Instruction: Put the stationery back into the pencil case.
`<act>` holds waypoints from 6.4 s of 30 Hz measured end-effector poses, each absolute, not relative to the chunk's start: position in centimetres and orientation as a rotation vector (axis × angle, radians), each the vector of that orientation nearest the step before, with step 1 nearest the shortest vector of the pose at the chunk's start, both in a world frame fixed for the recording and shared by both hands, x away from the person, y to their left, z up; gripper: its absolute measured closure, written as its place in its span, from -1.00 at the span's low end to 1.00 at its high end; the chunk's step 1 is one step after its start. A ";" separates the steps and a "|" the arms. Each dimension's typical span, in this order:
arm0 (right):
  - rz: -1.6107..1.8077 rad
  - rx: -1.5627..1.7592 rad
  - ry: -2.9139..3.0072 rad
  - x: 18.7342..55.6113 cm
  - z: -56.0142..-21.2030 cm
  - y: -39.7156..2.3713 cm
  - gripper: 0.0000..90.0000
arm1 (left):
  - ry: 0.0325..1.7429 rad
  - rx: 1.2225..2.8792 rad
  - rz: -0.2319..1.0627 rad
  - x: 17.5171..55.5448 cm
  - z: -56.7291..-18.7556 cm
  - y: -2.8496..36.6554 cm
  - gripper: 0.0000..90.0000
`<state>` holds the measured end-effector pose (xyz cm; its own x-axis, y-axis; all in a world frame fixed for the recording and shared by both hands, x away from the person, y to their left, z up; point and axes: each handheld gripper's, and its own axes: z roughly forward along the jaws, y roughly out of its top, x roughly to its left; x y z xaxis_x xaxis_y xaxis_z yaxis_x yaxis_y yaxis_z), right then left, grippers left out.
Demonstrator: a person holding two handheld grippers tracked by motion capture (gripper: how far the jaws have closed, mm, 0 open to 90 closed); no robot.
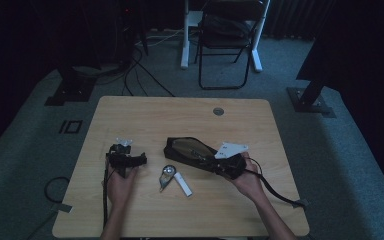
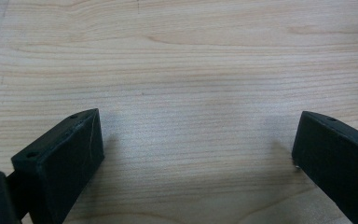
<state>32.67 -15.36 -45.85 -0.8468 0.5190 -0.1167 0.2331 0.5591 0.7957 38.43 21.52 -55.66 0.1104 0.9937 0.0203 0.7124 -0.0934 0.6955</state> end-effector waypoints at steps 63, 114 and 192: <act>1.284 0.561 2.471 38.7 -43.6 -14.4 0.77 | 1.656 1.864 0.691 38.4 -55.7 21.5 -0.95; 1.336 0.548 2.505 41.5 -46.5 -12.7 0.77 | 1.656 1.858 0.694 38.4 -55.7 21.5 -0.95; 1.061 0.487 2.632 41.9 -49.6 -10.1 0.76 | 1.657 1.857 0.693 38.4 -55.7 21.5 -0.95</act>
